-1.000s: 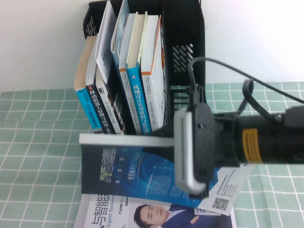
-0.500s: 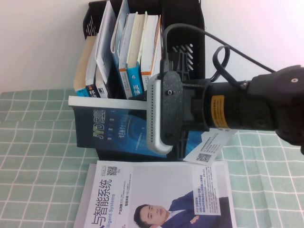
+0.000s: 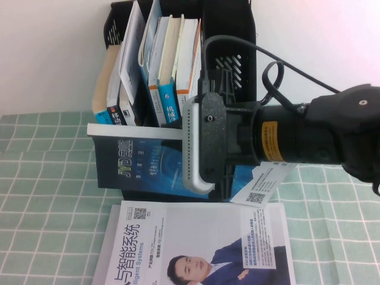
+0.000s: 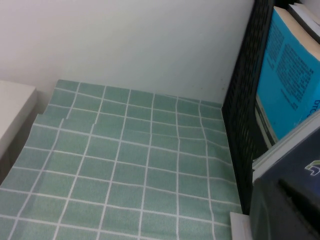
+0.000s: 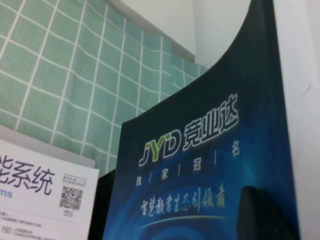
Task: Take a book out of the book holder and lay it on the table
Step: Place the picked book on the book
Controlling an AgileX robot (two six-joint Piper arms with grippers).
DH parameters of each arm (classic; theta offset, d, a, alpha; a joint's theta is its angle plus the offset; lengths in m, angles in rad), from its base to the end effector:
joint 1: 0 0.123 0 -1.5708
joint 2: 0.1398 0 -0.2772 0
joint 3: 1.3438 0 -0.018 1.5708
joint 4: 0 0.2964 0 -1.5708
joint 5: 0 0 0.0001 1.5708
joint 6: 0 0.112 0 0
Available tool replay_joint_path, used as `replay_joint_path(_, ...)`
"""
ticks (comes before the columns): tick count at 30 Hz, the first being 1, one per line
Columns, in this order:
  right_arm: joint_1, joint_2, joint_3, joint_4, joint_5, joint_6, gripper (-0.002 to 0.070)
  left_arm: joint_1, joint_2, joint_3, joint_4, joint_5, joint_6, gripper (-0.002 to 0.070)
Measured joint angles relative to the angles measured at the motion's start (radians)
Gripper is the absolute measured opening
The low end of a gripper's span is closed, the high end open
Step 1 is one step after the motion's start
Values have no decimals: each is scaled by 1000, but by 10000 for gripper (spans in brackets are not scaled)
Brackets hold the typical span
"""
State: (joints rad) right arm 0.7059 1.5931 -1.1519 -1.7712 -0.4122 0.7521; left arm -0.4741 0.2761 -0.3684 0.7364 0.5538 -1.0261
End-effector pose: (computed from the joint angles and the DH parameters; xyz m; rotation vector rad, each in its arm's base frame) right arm 0.2928 0.3073 0.2668 -1.6656 1.0688 0.1909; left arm 0.1394 -0.0270 0.2796 -0.1600 1.8057 -0.2717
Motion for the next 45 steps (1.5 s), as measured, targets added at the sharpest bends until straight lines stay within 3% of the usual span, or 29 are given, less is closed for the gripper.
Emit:
replay_joint_path(12,0,-69,39,0,21,-2,130,0,0,0,-9,0,2,-1)
replay_joint_path(19,0,-67,125,-2,71,-89,130,0,0,0,-9,0,2,-1)
replay_joint_path(45,18,32,73,4,110,-111,130,0,0,0,-18,0,0,-1)
